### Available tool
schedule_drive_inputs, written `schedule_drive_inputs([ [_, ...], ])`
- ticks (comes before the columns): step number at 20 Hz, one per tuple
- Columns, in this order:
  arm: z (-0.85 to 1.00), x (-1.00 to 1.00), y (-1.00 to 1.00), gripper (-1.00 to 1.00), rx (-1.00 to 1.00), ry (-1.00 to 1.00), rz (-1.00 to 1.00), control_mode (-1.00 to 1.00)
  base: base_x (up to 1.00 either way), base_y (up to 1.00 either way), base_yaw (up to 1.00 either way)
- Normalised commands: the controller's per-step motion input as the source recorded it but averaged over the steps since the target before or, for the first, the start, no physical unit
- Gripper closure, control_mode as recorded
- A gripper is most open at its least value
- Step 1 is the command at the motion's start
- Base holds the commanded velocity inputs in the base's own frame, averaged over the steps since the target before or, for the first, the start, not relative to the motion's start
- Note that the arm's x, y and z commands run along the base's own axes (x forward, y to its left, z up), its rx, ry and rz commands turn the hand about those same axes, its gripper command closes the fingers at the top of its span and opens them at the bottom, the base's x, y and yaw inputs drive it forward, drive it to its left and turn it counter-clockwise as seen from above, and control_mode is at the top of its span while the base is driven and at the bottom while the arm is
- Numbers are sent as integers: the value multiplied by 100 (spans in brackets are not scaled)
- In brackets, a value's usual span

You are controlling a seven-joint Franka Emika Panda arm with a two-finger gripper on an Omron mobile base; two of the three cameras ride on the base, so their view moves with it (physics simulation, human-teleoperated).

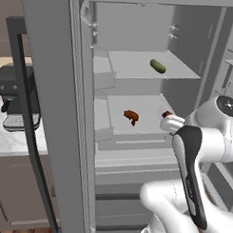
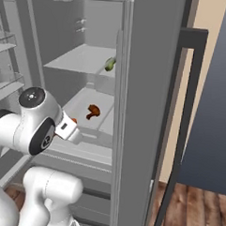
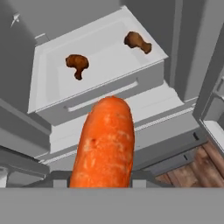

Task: Gather the carrot and cucumber from the fridge and place them on a tray on the dining counter. Then gather the chicken drumsticks from the fridge and place them on the other tray.

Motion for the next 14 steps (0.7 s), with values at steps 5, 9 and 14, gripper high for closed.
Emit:
schedule_drive_inputs([
  [5, 0, 0, 0, 100, 0, 0, 0, 100, -66, 0, 0],
  [9, 0, 0, 0, 100, 0, 0, 0, 100, -65, 0, 0],
  [14, 0, 0, 0, 100, 0, 0, 0, 100, -62, 0, -6],
])
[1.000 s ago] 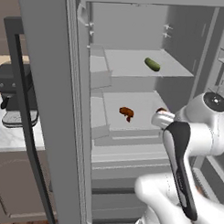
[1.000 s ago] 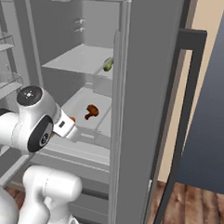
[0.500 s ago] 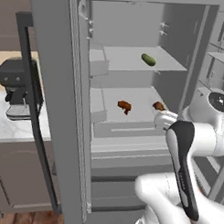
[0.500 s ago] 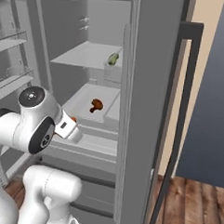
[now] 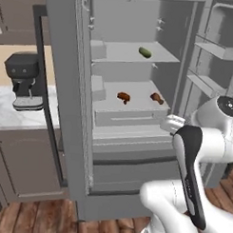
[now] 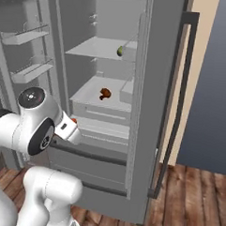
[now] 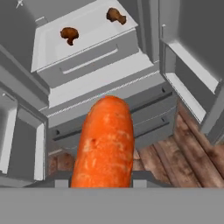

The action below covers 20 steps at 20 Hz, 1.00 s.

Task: Gather the carrot and cucumber from the fridge and place them on a tray on the dining counter. Then gather the chicken drumsticks from the fridge and place them on the other tray.

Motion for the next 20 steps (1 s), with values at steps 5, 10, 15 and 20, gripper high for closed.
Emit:
schedule_drive_inputs([
  [5, 0, 0, 0, 100, 0, 0, 0, 100, -45, 0, -16],
  [10, 0, 0, 0, 100, 0, 0, 0, 100, -36, 0, -25],
  [15, 0, 0, 0, 100, 0, 0, 0, 100, -49, 0, -37],
  [20, 0, 0, 0, 100, 0, 0, 0, 100, -52, -3, -43],
])
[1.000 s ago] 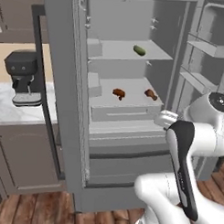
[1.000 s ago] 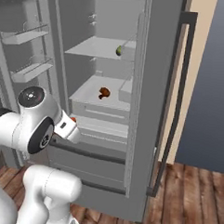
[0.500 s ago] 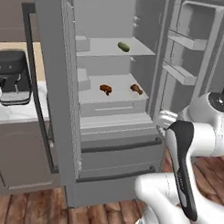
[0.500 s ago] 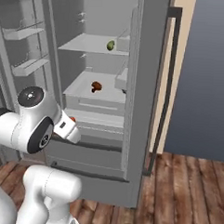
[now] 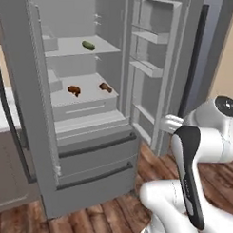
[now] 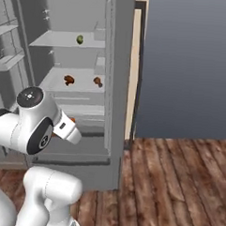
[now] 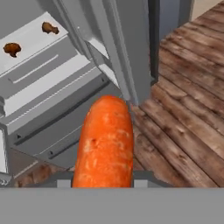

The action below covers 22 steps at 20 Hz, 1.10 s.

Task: Gather the carrot and cucumber from the fridge and place them on a tray on the dining counter. Then gather the chicken drumsticks from the fridge and place them on the other tray.

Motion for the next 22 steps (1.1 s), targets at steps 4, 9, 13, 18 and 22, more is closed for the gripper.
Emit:
schedule_drive_inputs([
  [4, 0, 0, 0, 100, 0, 0, 0, 100, -41, -19, -48],
  [9, 0, 0, 0, 100, 0, 0, 0, 100, -23, -37, -52],
  [13, 0, 0, 0, 100, 0, 0, 0, 100, -2, -42, -51],
  [18, 0, 0, 0, 100, 0, 0, 0, 100, 0, -50, -47],
  [22, 0, 0, 0, 100, 0, 0, 0, 100, 9, -54, -41],
])
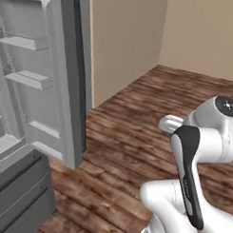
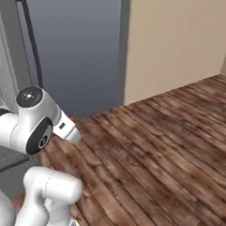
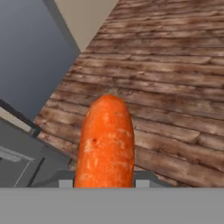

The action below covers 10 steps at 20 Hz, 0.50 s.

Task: Gather the carrot and cucumber from the fridge and place them on a tray on the dining counter. Then gather the chicken drumsticks from the fridge and place them on the other tray.

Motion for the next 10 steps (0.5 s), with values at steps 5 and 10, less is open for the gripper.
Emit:
schedule_drive_inputs([
  [5, 0, 0, 0, 100, 0, 0, 0, 100, 35, -51, -37],
  [10, 0, 0, 0, 100, 0, 0, 0, 100, 49, -53, -34],
])
